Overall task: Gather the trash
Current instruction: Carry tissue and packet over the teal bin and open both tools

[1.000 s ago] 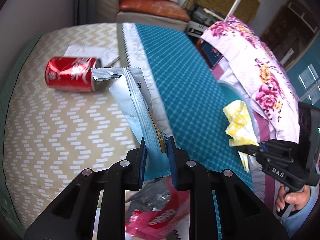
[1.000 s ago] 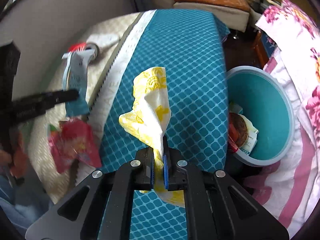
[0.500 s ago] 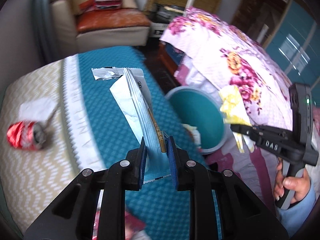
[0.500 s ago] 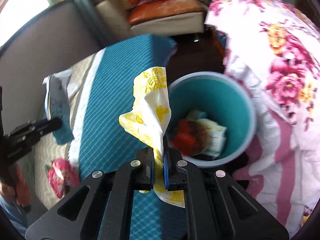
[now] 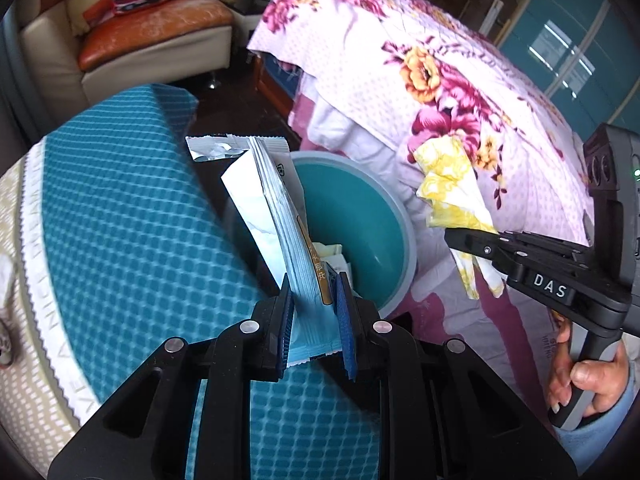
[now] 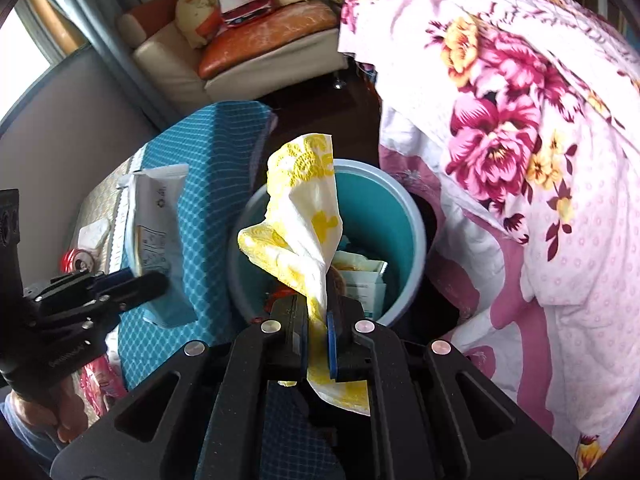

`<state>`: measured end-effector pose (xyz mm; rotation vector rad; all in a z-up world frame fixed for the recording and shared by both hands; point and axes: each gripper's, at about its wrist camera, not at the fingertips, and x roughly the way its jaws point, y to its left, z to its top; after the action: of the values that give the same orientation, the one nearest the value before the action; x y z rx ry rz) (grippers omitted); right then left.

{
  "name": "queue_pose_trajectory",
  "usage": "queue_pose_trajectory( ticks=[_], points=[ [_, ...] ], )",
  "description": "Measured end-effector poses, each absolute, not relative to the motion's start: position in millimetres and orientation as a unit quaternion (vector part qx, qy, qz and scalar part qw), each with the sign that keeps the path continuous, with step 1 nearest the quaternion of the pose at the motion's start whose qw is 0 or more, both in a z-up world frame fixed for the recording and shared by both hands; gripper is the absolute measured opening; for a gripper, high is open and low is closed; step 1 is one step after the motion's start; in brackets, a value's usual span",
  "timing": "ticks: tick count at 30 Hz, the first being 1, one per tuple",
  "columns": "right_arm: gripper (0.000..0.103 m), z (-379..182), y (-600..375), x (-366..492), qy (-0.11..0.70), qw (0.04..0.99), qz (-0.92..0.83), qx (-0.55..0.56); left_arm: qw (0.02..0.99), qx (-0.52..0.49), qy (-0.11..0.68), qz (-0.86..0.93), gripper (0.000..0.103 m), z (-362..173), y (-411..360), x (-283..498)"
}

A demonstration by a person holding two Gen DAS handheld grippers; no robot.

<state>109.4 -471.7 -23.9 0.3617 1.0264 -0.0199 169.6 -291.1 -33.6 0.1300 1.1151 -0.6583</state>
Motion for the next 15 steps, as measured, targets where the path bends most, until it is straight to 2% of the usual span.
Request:
queue_pose_trajectory(
  ticks=[10, 12, 14, 15],
  points=[
    [0.007, -39.5, -495.3, 115.2, 0.499, 0.845, -0.02, 0.191, 0.787, 0.082, 0.531, -0.304, 0.024, -51.1, -325.1, 187.2],
    [0.007, -42.1, -498.2, 116.1, 0.501, 0.844, -0.021, 0.193, 0.79, 0.083, 0.531, -0.295, 0.033, -52.2, -325.6, 190.4],
    [0.007, -44.0, -499.1, 116.3, 0.503, 0.843, -0.021, 0.193, 0.793, 0.083, 0.529, -0.289, 0.059, -52.6, -323.5, 191.7],
    [0.007, -44.7, -499.1, 117.5, 0.503, 0.842, -0.021, 0.193, 0.796, 0.084, 0.527, -0.284, 0.063, -52.5, -321.9, 191.9]
  ],
)
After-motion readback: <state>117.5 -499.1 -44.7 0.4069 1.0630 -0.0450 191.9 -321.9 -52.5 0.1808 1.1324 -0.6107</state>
